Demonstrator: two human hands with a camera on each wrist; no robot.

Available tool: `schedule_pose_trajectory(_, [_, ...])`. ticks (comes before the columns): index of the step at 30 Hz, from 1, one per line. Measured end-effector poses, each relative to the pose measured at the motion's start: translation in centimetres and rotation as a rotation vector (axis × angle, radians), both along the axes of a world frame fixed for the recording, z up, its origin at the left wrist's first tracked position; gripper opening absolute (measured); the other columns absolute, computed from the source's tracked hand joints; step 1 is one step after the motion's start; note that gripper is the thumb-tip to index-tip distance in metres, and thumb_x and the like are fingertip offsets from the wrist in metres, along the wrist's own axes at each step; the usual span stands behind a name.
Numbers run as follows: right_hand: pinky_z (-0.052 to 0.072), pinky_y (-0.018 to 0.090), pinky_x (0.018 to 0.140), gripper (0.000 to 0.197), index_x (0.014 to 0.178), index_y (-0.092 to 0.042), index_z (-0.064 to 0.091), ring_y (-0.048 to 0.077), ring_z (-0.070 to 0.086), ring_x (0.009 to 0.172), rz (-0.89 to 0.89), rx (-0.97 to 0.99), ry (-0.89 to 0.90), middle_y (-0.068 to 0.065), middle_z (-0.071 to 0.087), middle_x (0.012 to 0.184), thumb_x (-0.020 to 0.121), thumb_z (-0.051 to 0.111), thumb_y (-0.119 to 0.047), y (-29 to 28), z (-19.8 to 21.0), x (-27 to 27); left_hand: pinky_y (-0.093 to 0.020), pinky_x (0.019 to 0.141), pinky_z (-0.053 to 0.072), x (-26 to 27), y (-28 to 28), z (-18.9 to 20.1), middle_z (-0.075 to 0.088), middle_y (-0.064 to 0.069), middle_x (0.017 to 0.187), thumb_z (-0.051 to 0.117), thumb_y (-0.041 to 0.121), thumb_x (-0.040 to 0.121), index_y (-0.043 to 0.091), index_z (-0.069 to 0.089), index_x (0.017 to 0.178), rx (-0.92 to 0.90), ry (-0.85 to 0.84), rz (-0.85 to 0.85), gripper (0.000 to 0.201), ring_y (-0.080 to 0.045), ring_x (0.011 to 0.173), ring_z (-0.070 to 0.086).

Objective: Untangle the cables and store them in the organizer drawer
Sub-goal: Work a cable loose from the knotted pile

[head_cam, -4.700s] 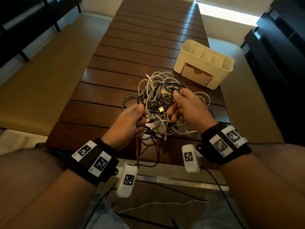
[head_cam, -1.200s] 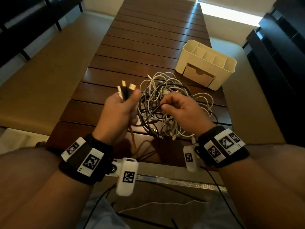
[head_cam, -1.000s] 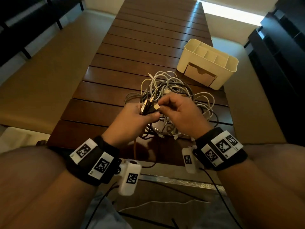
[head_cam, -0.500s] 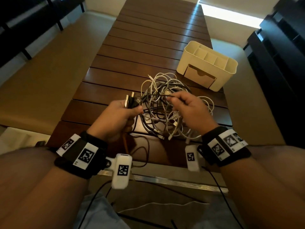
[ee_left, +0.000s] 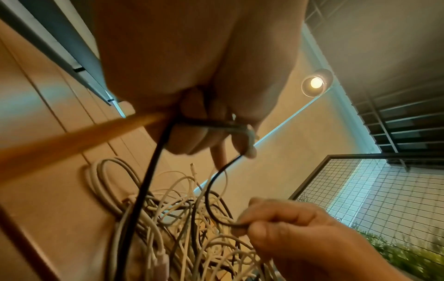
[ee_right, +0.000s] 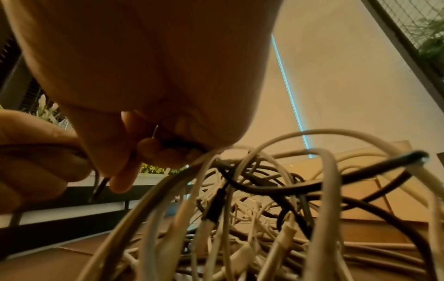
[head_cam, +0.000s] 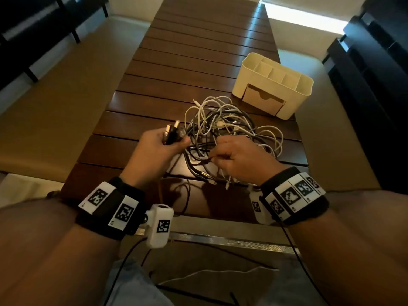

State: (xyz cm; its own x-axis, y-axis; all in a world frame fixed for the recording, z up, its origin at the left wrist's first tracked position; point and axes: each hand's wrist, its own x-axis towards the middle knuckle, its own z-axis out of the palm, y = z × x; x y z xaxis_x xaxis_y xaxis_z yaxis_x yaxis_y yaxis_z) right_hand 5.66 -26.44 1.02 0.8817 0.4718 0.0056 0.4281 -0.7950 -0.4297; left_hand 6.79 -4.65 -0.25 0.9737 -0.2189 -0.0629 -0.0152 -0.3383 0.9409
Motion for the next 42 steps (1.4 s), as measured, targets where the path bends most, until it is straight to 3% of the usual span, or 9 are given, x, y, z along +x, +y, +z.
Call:
schedule_pose_trajectory(4, [0.042,0.017,0.07,0.015,0.101,-0.011,0.074,0.005,0.05,0.079,-0.036,0.146,-0.145,-0.009,0.054,0.089,0.094,0.061,-0.014,0.4,-0.3,0.0,-0.011,0.047,0.036,-0.3,-0.3,-0.4,0.052,0.007,0.062,0.064,0.03,0.095,0.0,0.068,0.103,0.002,0.126,-0.167,0.031,-0.002,0.049,0.042])
schedule_pose_trajectory(8, [0.041,0.015,0.068,0.017,0.106,-0.011,0.073,0.005,0.05,0.078,-0.066,0.24,-0.195,-0.007,0.054,0.087,0.093,0.062,-0.012,1.0,-0.5,0.0,-0.012,0.07,0.042,-0.3,-0.5,0.0,0.072,0.008,0.09,0.066,0.022,0.094,0.02,0.071,0.108,0.031,0.063,-0.209,0.015,0.002,0.078,0.064])
schedule_pose_trajectory(12, [0.042,0.012,0.072,0.018,0.106,-0.016,0.074,0.002,0.052,0.08,-0.064,0.375,-0.177,-0.015,0.053,0.087,0.093,0.063,-0.01,1.4,0.2,0.0,-0.008,0.062,0.042,-0.9,-1.2,0.0,0.063,0.02,0.068,0.063,0.013,0.097,0.016,0.067,0.091,-0.07,-0.034,-0.198,0.008,0.006,0.063,0.056])
schedule_pose_trajectory(19, [0.052,0.043,0.073,0.027,0.102,-0.018,0.059,0.018,0.058,0.079,-0.3,0.218,0.264,0.003,0.061,0.088,0.106,0.039,-0.035,0.1,-0.8,-0.3,-0.022,0.039,0.024,0.4,0.5,0.6,0.038,0.011,0.052,0.057,0.021,0.099,0.014,0.059,0.083,-0.498,0.112,0.084,0.017,-0.006,0.042,0.027])
schedule_pose_trajectory(26, [0.044,0.011,0.07,0.016,0.097,-0.034,0.063,-0.006,0.056,0.078,-0.404,0.53,0.068,-0.014,0.061,0.087,0.102,0.052,-0.023,-0.7,0.4,0.2,-0.033,0.067,0.042,0.3,1.4,-0.2,0.062,0.002,0.066,0.064,0.038,0.094,0.016,0.072,0.083,0.298,0.244,-0.288,0.026,-0.012,0.061,0.053])
schedule_pose_trajectory(31, [0.047,0.02,0.075,0.013,0.102,-0.024,0.072,0.0,0.056,0.083,-0.267,0.242,-0.008,-0.014,0.06,0.088,0.098,0.06,-0.023,-1.2,0.3,0.6,-0.029,0.065,0.041,0.3,1.5,0.1,0.066,-0.014,0.078,0.063,0.04,0.094,0.019,0.075,0.088,0.288,0.156,-0.196,0.025,-0.013,0.062,0.053])
schedule_pose_trajectory(34, [0.052,0.033,0.079,0.02,0.107,-0.016,0.074,0.008,0.055,0.085,-0.158,0.047,-0.036,-0.01,0.059,0.091,0.097,0.059,-0.025,-1.0,-0.5,0.5,-0.017,0.062,0.038,0.3,1.4,0.8,0.069,0.014,0.075,0.061,0.033,0.097,0.025,0.074,0.11,0.108,0.04,-0.027,0.02,0.006,0.059,0.058])
schedule_pose_trajectory(39, [0.038,0.014,0.073,0.017,0.106,-0.013,0.073,-0.003,0.048,0.078,-0.083,0.14,-0.148,-0.019,0.049,0.085,0.096,0.061,-0.02,0.2,-0.2,0.4,-0.024,0.06,0.043,-0.6,-0.9,0.2,0.066,0.001,0.071,0.062,0.028,0.097,0.008,0.072,0.092,0.073,-0.013,-0.148,0.022,-0.006,0.059,0.054])
schedule_pose_trajectory(42, [0.039,0.009,0.074,0.016,0.106,-0.013,0.071,-0.004,0.049,0.081,-0.1,0.171,-0.157,-0.018,0.05,0.088,0.096,0.06,-0.02,0.5,-0.1,0.4,-0.011,0.051,0.035,-0.8,-1.2,0.1,0.057,0.016,0.057,0.062,0.021,0.097,0.012,0.069,0.081,0.037,-0.06,-0.169,0.02,0.002,0.051,0.047])
